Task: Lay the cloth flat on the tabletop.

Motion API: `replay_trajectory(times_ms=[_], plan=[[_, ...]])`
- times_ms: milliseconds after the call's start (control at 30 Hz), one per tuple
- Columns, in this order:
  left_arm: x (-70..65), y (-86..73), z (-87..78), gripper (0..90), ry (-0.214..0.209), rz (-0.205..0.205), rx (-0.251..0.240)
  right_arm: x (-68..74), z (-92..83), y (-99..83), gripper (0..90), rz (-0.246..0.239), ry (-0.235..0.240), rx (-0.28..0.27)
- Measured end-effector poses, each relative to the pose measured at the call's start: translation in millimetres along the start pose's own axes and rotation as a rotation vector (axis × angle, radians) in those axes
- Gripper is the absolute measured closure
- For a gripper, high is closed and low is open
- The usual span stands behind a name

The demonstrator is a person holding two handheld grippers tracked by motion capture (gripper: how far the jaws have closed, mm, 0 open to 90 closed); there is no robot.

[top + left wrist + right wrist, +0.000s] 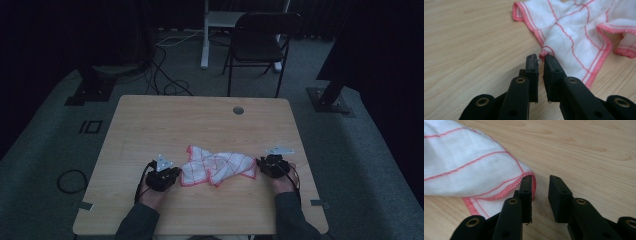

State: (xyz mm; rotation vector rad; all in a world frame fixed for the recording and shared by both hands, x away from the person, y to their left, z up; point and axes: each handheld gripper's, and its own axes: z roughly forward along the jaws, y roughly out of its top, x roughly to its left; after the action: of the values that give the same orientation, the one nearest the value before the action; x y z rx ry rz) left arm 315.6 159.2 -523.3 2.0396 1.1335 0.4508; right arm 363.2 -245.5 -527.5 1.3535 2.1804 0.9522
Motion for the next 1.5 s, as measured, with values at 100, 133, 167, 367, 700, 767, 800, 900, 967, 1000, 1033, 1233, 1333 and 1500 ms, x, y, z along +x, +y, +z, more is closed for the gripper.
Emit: replay_trajectory(times_ms=[100, 133, 167, 367, 700, 767, 800, 900, 967, 1000, 1033, 1233, 1333, 1500], plan=[[-1.2, 2.4, -4.8, 81.2, 0.006, 0.003, -0.014, 2.4, -7.3, -0.1, 71.8, -0.011, 0.003, -0.015], [-1.1, 2.8, -5.7, 80.7, 0.006, 0.002, -0.018, 4.1, -9.9, -0.2, 71.8, -0.015, 0.007, -0.019], [-0.7, 3.3, -7.6, 80.3, 0.01, -0.001, -0.022, 5.6, -11.8, -0.3, 71.5, -0.018, 0.01, -0.025], [-2.1, 5.0, -13.9, 77.6, -0.007, -0.006, -0.04, 21.5, -19.2, -5.8, 71.1, -0.063, 0.043, -0.036], [-24.0, 11.3, -4.9, 70.9, -0.062, 0.04, -0.031, 48.5, -22.1, -10.6, 71.1, -0.112, 0.108, -0.031], [-29.1, 13.5, -3.5, 69.2, -0.071, 0.05, -0.032, 53.6, -22.2, -10.6, 71.1, -0.123, 0.119, -0.031], [-30.8, 14.4, -3.0, 67.7, -0.076, 0.055, -0.033, 56.8, -22.2, -10.7, 71.1, -0.126, 0.123, -0.029], [-38.7, 19.2, -1.4, 63.5, -0.116, 0.076, -0.036, 63.3, -21.6, -11.4, 71.1, -0.14, 0.137, -0.028], [-44.0, 22.6, -0.6, 62.1, -0.135, 0.096, -0.039, 66.9, -21.0, -11.9, 71.1, -0.146, 0.143, -0.024], [-46.0, 24.0, -0.2, 61.2, -0.143, 0.102, -0.037, 69.1, -20.3, -12.2, 71.3, -0.151, 0.146, -0.023], [-49.5, 26.3, 0.5, 60.8, -0.153, 0.112, -0.04, 70.3, -19.9, -12.3, 71.3, -0.154, 0.148, -0.021], [-69.1, 36.9, 7.7, 56.1, -0.227, 0.175, -0.032, 77.1, -17.7, -12.1, 75.1, -0.167, 0.168, -0.015], [-79.5, 39.3, 13.0, 53.5, -0.249, 0.21, -0.02, 79.7, -17.4, -11.8, 77.7, -0.174, 0.178, -0.015], [-90.3, 41.2, 26.6, 54.4, -0.208, 0.275, 0.028, 83.6, -16.9, -11.7, 79.7, -0.186, 0.187, -0.014]])
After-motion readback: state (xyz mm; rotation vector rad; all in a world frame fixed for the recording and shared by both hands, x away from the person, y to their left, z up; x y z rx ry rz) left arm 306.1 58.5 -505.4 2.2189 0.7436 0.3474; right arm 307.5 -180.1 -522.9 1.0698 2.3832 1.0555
